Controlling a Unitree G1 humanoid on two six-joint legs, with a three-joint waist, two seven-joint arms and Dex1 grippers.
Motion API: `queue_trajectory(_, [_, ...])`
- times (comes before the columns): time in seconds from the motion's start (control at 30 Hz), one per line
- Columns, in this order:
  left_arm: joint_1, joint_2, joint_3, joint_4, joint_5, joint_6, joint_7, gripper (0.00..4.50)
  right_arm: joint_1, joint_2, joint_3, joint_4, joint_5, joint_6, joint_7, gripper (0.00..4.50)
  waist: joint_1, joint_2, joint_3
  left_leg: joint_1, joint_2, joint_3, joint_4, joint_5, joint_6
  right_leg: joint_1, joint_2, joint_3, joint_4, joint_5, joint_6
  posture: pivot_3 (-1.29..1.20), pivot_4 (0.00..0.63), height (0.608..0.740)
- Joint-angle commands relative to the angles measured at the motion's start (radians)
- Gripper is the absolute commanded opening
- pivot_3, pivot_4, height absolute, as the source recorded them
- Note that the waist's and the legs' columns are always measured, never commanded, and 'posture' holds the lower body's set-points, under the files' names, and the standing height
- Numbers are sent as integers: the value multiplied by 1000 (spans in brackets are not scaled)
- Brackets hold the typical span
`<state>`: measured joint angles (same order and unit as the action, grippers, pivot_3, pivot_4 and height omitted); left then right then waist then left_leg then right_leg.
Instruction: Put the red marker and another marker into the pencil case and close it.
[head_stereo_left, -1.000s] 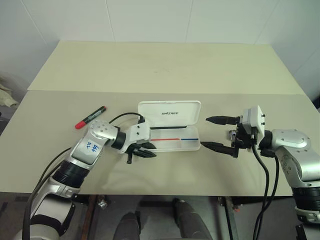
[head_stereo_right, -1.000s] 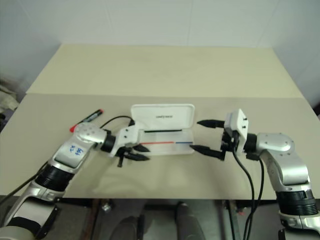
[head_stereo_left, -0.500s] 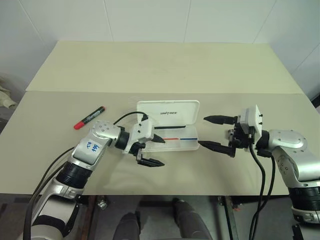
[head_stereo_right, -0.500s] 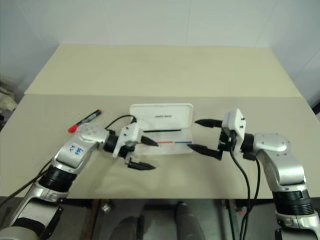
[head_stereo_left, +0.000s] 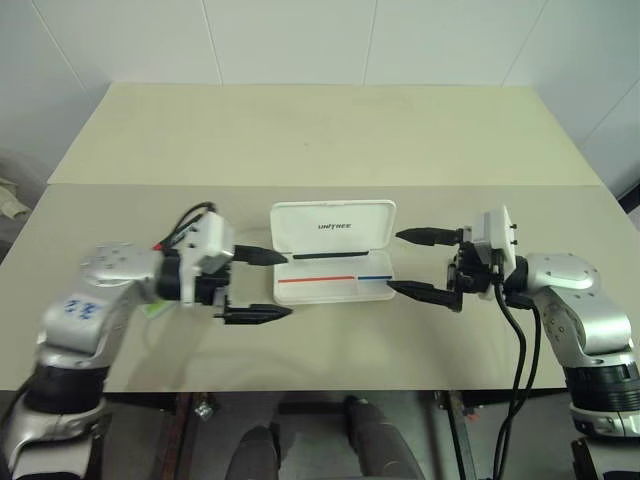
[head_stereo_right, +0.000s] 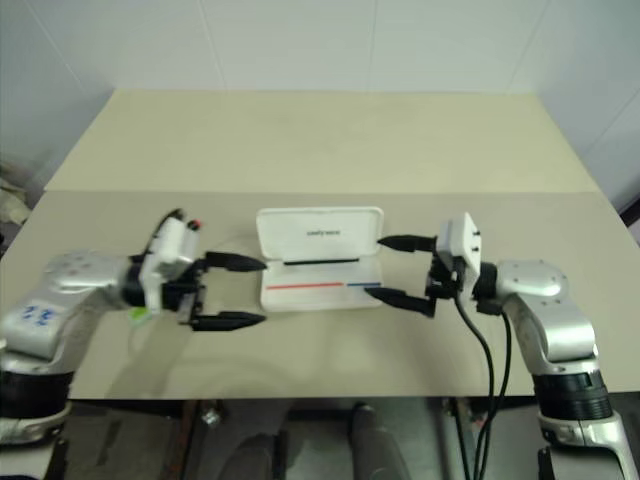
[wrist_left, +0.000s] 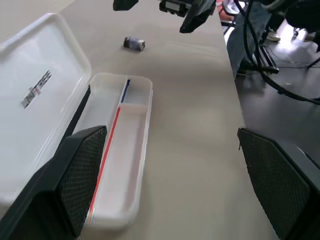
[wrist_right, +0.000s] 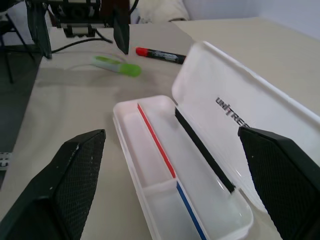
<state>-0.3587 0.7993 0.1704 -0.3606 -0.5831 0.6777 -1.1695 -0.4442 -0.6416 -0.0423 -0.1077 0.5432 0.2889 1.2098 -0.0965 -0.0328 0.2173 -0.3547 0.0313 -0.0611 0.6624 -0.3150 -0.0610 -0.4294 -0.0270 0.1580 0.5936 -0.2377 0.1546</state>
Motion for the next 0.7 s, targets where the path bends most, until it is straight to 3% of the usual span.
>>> queue_trajectory(0.03, [73,76,128,-26,-37,21,11,4473,-46,15,10,-44,62,25,36,4500,-1,0,0,0,0,0,0,0,0,0,0,0,0,0,0,0,150,740])
queue_trajectory(0.27, [188,174,257,119,51,-71,47,4473,-110,26,36,-35,87,44,87,4500,-5,0,0,0,0,0,-1,0,0,0,0,-1,-1,-1,-2,0,150,740])
queue_trajectory(0.4, [196,208,300,353,190,-228,144,4473,-136,29,38,15,60,16,104,4500,-13,0,0,0,0,0,-2,0,0,-1,0,-1,-2,-2,-4,0,150,740])
queue_trajectory(0.7, [46,174,199,686,263,-425,158,4473,-133,28,36,28,25,-6,96,4500,-9,0,0,-1,1,0,-8,0,0,-5,-1,-3,-1,-1,-2,0,150,740])
